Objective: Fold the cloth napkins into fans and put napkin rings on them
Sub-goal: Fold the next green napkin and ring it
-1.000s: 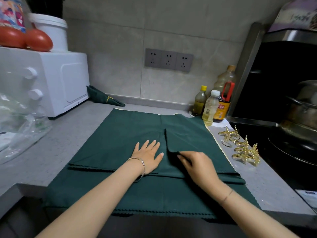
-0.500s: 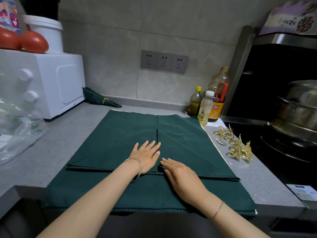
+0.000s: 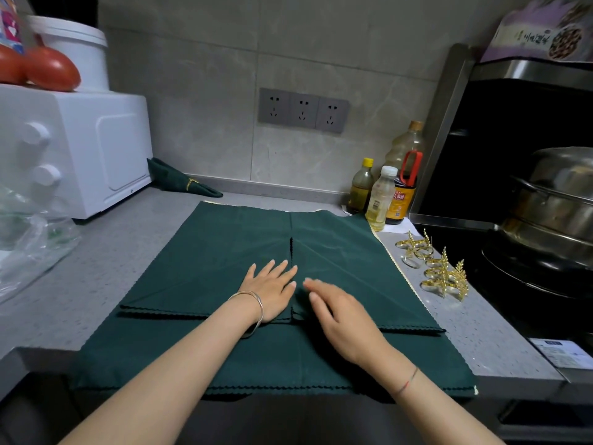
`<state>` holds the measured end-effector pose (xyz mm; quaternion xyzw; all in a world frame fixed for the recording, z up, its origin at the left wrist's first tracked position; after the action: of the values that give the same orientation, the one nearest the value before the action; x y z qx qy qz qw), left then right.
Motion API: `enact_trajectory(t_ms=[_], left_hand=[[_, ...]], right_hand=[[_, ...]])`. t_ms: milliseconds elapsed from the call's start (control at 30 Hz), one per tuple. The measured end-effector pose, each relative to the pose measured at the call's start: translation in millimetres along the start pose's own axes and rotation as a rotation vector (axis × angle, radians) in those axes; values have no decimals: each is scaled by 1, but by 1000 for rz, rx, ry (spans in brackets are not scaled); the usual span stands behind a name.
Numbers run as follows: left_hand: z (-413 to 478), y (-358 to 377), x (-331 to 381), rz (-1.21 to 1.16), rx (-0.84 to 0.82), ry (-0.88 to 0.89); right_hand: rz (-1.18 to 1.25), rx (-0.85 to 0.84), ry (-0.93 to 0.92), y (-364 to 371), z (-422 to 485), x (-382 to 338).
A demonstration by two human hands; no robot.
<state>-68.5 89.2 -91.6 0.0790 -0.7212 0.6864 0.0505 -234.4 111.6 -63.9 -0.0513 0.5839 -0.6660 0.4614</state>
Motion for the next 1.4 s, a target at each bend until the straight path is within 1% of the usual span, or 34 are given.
enact_trajectory(t_ms=[67, 100, 233, 433, 567, 800, 1000, 1100, 1167, 1200, 1267, 1333, 1400], left_hand=[[-1, 0, 0, 9, -3, 1], [-1, 0, 1, 12, -6, 0], [-2, -2, 2, 29, -12, -7], [-1, 0, 1, 27, -14, -10], [0, 0, 3, 29, -21, -18], [-2, -1, 4, 28, -31, -17], [-3, -3, 5, 38, -31, -18], [-4, -4, 4, 38, -30, -14], [-7, -6, 5, 5, -29, -5], [-9, -8, 6, -18, -26, -1], [-19, -9, 9, -45, -13, 0], [-33, -10, 12, -25, 0, 0], [-50, -10, 14, 3, 21, 9]], right_hand=[[9, 63, 57, -1, 18, 9], [-20, 52, 85, 1, 29, 15], [-221, -105, 170, 25, 68, 36], [-264, -243, 183, 33, 86, 48], [-287, -251, 189, 24, 71, 61], [-336, -268, 236, -16, 18, 96], [-369, -290, 323, -48, -30, 121], [-373, -311, 368, -56, -37, 128], [-380, -277, 339, -56, -36, 123], [-382, -241, 287, -55, -35, 118], [-353, -195, 119, -49, -31, 101], [-294, -240, 8, -41, -28, 85], [-251, -280, -46, -33, -24, 74]])
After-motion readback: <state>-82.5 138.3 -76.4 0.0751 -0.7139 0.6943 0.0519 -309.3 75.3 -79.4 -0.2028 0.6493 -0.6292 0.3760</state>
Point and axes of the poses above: each hand's wrist, its own z-axis towards the middle knuckle, its own y-axis out of the palm, x = y × z, the point moved 2 cm from there along z, towards the middle knuckle
